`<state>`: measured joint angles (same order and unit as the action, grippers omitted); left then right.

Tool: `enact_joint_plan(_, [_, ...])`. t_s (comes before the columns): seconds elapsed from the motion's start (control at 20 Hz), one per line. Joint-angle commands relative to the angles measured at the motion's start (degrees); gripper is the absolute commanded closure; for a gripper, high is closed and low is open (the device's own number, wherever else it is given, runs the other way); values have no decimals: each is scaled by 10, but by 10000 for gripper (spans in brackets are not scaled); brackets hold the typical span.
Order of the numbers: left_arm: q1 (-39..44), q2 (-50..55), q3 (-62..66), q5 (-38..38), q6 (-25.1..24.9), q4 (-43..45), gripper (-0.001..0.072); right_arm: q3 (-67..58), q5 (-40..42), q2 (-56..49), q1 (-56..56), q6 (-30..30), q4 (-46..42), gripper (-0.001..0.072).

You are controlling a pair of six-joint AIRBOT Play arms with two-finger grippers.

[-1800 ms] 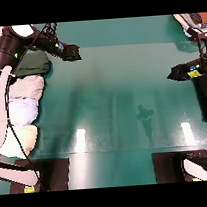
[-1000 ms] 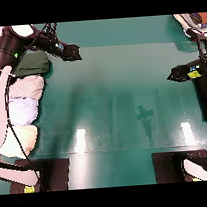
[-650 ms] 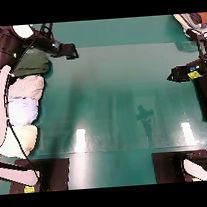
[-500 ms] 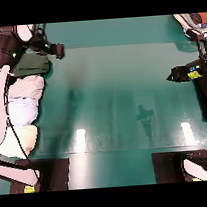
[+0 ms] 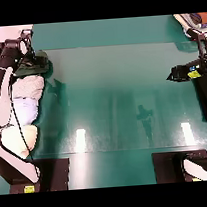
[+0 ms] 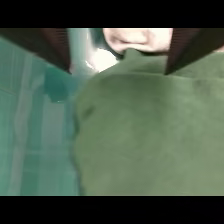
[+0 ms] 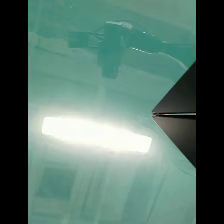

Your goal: Fold the shirts.

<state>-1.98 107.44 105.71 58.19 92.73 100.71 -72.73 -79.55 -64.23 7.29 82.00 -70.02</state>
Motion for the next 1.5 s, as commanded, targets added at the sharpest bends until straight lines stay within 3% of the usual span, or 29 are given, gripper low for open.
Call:
enact_joint_plan(0.0, [-14, 23, 0, -9, 3, 4, 341, 0, 10, 0, 0, 1, 0, 694])
enact_joint_plan(0.05, [-14, 23, 0, -15, 3, 4, 451, 0, 15, 0, 0, 1, 0, 694])
enact_joint_plan(0.1, [-14, 23, 0, -19, 3, 4, 479, 0, 16, 0, 0, 1, 0, 694])
enact_joint_plan(0.3, [-14, 27, 0, -27, 3, 4, 476, 0, 14, 0, 0, 1, 0, 694])
enact_joint_plan(0.4, [-14, 31, 0, -27, 3, 2, 247, 0, 14, 0, 0, 1, 0, 694])
enact_joint_plan(0.5, [-14, 32, 0, -28, 3, 3, 251, 0, 14, 0, 0, 1, 0, 694])
enact_joint_plan(0.55, [-14, 32, 0, -33, 3, 5, 397, 0, 14, 0, 0, 1, 0, 694])
enact_joint_plan(0.6, [-14, 32, 0, -34, 3, 5, 620, 0, 14, 0, 0, 1, 0, 694])
enact_joint_plan(0.65, [-14, 32, 0, -35, 3, 5, 679, 0, 14, 0, 0, 1, 0, 695])
enact_joint_plan(0.95, [-13, -2, 83, 45, 3, -5, 681, -31, 20, 0, 0, 0, -2, 694])
enact_joint_plan(1.2, [17, -193, 112, 77, -36, -13, 681, -156, 32, 0, 0, 0, -3, 695])
enact_joint_plan(1.45, [134, -356, 111, 163, -50, -13, 683, -262, 41, 0, 0, 0, -5, 694])
